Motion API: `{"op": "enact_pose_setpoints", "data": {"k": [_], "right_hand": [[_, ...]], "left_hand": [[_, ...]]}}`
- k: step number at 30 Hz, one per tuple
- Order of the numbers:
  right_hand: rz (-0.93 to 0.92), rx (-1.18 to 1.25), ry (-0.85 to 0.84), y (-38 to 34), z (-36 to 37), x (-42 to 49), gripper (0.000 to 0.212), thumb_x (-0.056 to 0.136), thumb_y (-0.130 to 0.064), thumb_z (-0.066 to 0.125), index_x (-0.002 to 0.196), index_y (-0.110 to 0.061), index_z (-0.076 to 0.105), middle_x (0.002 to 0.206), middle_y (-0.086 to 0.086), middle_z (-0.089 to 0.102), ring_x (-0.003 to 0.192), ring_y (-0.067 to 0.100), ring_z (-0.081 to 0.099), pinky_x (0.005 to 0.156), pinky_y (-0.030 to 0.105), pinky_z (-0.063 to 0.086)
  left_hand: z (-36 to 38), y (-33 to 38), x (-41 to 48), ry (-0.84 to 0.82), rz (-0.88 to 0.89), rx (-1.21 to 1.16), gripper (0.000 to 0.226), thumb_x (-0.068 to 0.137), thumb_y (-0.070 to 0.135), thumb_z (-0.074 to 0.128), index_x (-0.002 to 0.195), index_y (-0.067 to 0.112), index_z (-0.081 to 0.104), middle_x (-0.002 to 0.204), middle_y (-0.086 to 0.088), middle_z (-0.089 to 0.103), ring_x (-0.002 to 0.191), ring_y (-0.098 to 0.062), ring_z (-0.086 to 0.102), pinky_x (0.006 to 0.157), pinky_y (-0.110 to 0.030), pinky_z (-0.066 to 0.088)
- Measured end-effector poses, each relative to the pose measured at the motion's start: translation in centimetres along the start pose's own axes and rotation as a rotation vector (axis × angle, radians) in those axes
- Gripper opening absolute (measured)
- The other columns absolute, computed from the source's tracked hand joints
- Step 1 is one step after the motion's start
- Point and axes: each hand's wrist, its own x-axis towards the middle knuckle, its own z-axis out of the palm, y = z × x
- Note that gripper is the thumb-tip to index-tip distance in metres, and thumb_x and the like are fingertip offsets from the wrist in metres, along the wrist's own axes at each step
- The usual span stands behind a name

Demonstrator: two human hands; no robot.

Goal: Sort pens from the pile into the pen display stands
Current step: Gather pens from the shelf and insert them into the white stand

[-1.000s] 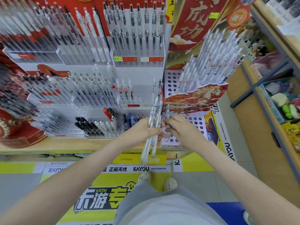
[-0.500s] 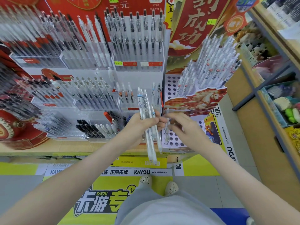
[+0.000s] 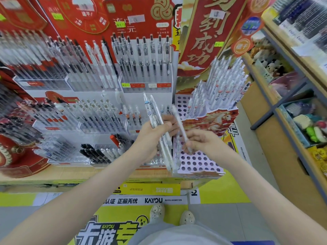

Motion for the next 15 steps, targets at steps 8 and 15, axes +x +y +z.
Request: {"op": "enact_pose_setpoints", "data": {"k": [8, 15], "right_hand": [[-0.055, -0.369, 0.236, 5.1, -1.8, 1.5, 0.005, 0.094, -0.015, 0.057, 0.093, -0.013, 0.061, 0.089, 0.006, 0.055, 0.079, 0.019, 0.053, 0.071, 0.025, 0.044], [-0.037, -0.469, 0.285, 7.0, -1.0, 3.7, 0.014, 0.096, -0.020, 0.054, 0.102, -0.011, 0.062, 0.071, -0.001, 0.059, 0.058, -0.001, 0.055, 0.049, 0.014, 0.037]], "left_hand": [[-1.5, 0.1, 0.3, -0.017, -0.036, -0.023, 0.017, 0.094, -0.008, 0.049, 0.104, 0.001, 0.060, 0.088, -0.011, 0.075, 0.086, -0.023, 0.072, 0.081, -0.031, 0.059], [-2.4, -0.1, 0.4, -0.081, -0.080, 0.018, 0.017, 0.093, -0.008, 0.049, 0.105, -0.001, 0.059, 0.091, -0.014, 0.074, 0.088, -0.024, 0.072, 0.082, -0.031, 0.058]]}}
